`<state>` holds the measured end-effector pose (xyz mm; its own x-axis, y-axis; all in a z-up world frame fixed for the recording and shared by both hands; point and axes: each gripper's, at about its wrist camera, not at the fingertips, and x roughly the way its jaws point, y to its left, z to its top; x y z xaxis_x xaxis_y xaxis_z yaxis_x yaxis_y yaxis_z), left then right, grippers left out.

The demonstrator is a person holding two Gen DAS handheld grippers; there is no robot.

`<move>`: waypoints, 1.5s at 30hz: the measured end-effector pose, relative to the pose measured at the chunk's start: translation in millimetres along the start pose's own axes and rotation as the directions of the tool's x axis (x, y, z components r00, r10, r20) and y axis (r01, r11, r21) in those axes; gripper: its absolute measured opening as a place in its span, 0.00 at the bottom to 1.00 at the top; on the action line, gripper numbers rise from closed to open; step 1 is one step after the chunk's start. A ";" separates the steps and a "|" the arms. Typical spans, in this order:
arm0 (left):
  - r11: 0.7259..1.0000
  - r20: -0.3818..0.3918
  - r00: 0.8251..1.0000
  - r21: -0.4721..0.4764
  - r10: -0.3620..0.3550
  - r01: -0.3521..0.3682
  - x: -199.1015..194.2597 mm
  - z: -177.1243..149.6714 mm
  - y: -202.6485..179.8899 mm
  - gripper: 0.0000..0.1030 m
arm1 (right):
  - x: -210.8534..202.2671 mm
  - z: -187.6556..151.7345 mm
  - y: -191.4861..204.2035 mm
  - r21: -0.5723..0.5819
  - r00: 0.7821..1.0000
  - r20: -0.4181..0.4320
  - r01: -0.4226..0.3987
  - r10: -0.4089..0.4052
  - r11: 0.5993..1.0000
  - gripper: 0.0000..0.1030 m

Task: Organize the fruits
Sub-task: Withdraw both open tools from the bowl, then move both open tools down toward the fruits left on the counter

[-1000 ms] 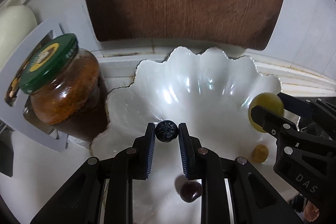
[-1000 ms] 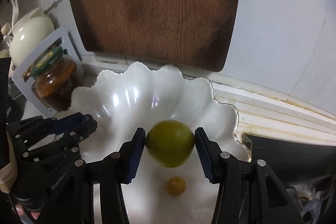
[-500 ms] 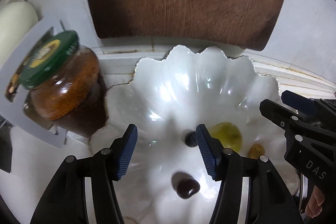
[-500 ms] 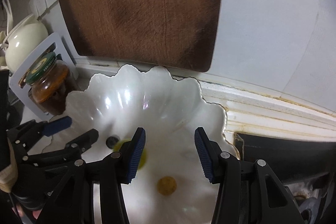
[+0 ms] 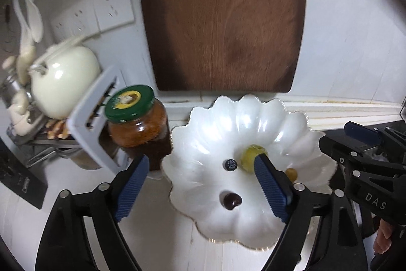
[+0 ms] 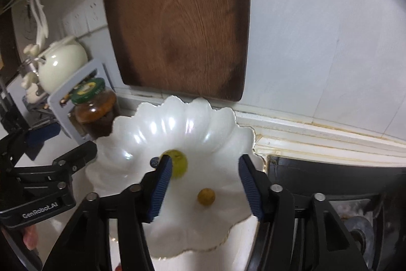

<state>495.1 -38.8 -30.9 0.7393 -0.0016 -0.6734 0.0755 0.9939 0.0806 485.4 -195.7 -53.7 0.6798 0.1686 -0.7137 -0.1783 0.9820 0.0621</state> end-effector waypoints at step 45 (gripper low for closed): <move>0.996 -0.002 0.998 0.066 -0.058 0.058 -137.6 -129.8 -15.1 0.94 | -125.3 -122.8 18.2 -0.004 0.996 0.019 -0.086 0.086 0.996 0.57</move>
<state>305.4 -39.2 -34.9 0.7321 -0.0589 -0.6786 0.1619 0.9828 0.0894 309.6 -209.4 -48.9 0.6750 0.2540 -0.6927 -0.2388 0.9635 0.1207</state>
